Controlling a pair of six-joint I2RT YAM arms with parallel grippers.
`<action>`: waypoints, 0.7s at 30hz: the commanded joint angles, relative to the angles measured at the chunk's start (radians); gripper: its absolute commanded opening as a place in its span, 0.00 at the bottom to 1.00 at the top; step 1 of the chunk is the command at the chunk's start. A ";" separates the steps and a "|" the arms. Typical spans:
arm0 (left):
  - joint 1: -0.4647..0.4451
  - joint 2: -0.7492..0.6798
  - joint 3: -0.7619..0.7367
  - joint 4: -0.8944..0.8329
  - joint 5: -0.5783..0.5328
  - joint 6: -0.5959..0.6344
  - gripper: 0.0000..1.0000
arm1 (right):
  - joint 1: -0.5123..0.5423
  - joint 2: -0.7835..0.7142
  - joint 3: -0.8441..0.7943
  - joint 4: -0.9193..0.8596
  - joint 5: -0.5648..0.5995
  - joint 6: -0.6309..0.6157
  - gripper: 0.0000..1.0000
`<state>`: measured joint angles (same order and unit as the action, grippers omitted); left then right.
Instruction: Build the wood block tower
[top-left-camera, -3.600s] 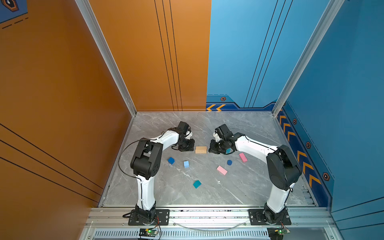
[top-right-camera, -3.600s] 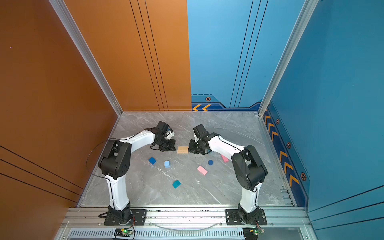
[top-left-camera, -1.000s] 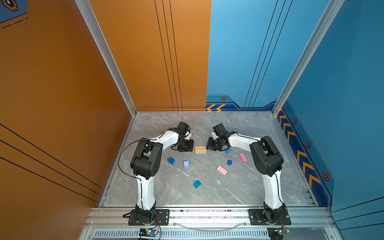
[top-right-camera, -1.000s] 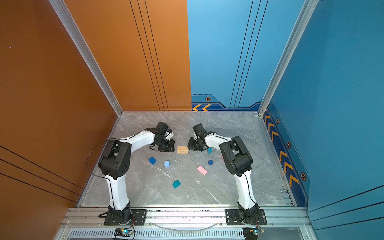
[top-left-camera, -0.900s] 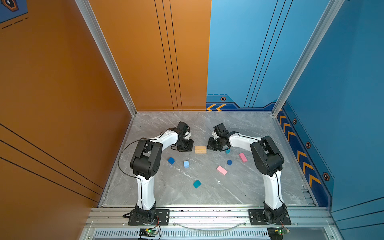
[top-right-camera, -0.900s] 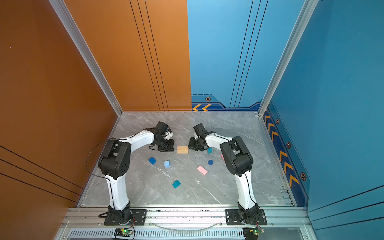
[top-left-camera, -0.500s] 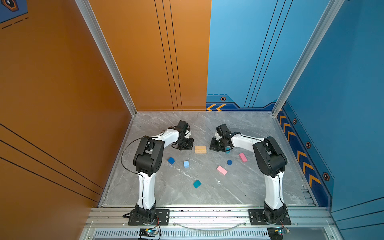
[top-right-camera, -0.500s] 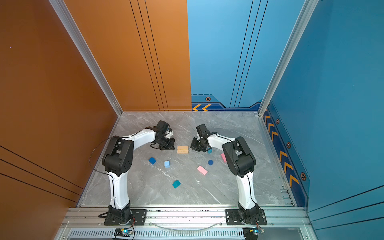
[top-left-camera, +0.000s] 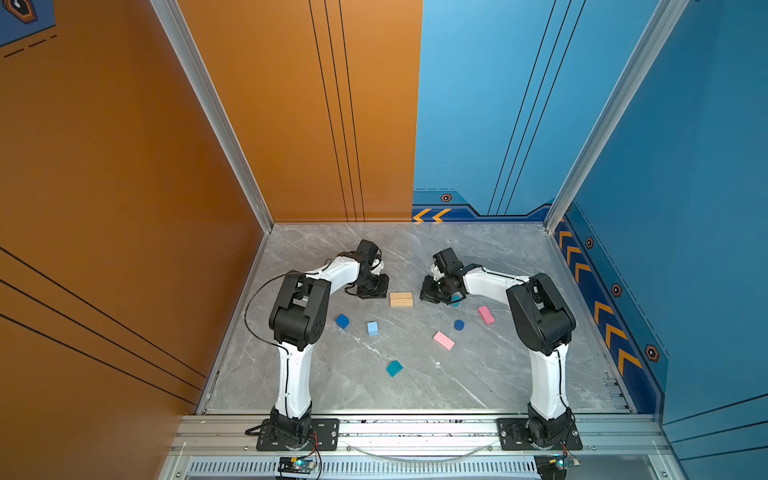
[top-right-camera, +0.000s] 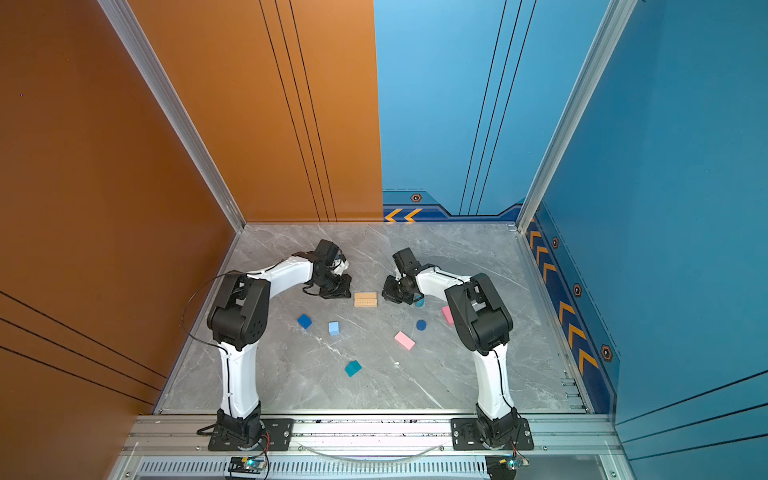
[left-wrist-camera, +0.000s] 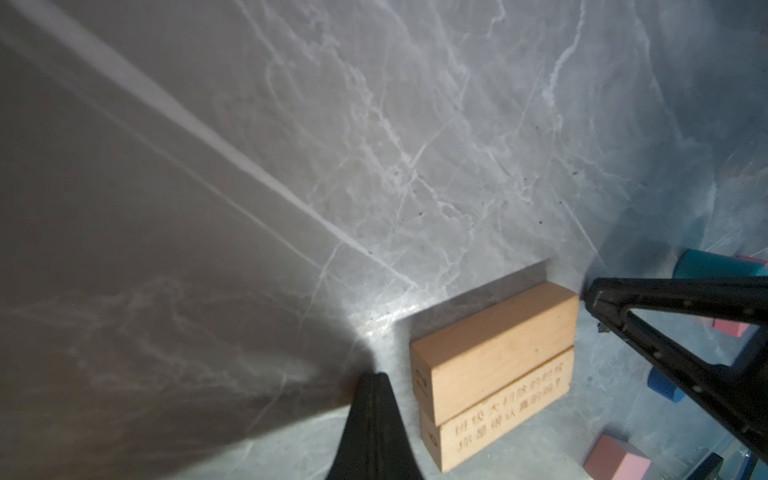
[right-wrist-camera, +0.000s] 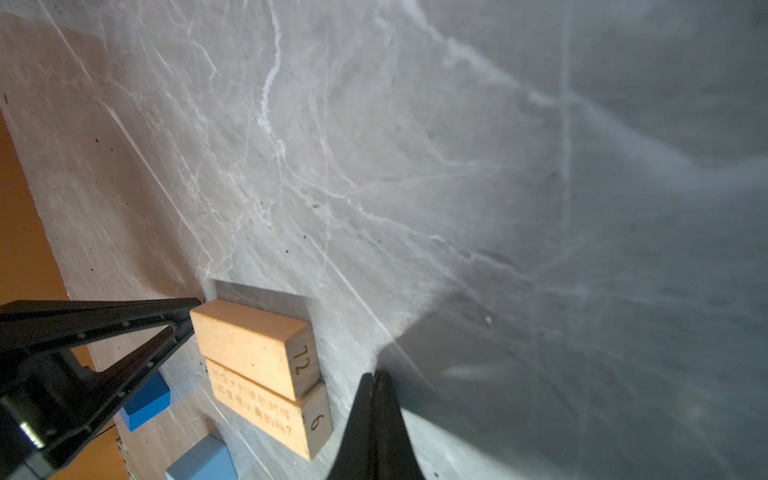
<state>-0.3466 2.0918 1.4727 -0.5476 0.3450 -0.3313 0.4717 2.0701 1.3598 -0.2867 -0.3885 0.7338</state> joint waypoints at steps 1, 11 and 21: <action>-0.012 0.035 0.017 -0.025 0.015 -0.006 0.00 | -0.005 -0.018 -0.025 -0.044 0.031 0.004 0.00; -0.026 0.043 0.020 -0.025 0.015 -0.012 0.00 | -0.005 -0.016 -0.030 -0.037 0.026 0.010 0.00; -0.029 0.043 0.020 -0.025 0.013 -0.014 0.00 | -0.005 -0.018 -0.033 -0.034 0.027 0.010 0.00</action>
<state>-0.3679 2.1033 1.4868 -0.5430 0.3523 -0.3386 0.4709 2.0697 1.3571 -0.2840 -0.3889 0.7341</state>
